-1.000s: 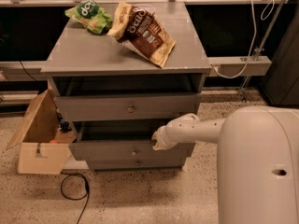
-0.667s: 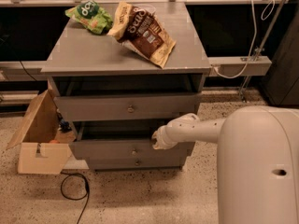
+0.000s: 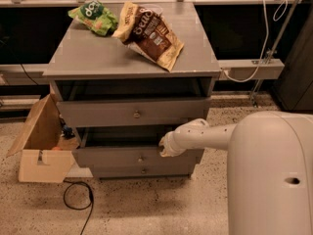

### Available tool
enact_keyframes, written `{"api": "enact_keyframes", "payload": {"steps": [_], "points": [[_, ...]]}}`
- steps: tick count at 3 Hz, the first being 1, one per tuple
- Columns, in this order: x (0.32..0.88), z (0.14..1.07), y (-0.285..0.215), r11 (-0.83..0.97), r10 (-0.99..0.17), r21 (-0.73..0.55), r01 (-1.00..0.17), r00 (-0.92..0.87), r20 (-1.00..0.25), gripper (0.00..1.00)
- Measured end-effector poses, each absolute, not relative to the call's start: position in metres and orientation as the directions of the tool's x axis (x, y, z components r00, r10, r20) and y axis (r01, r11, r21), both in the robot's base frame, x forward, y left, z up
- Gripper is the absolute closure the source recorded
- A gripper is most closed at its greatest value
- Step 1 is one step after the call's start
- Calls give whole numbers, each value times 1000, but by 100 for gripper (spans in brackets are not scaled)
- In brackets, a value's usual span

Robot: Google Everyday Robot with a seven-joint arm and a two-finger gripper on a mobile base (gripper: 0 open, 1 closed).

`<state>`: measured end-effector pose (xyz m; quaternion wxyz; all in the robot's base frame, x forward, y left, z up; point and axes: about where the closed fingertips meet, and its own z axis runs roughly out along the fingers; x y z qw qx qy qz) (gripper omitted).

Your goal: Open middle drawer

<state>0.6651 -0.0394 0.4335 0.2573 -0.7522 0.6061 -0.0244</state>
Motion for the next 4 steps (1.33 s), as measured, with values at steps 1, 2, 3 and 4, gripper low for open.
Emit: {"api": "enact_keyframes", "payload": {"steps": [1,2,3,4], "points": [[665,430,-38,-141,-925,-409,-902,267,-271,4],[664,421,-35,-162,-925,-386,-908,276,-260,0],[662,400,-29,-213,-936,-301,-930,283,-212,0],[650,381,-35,-261,-948,-153,-953,283,-146,19]]}}
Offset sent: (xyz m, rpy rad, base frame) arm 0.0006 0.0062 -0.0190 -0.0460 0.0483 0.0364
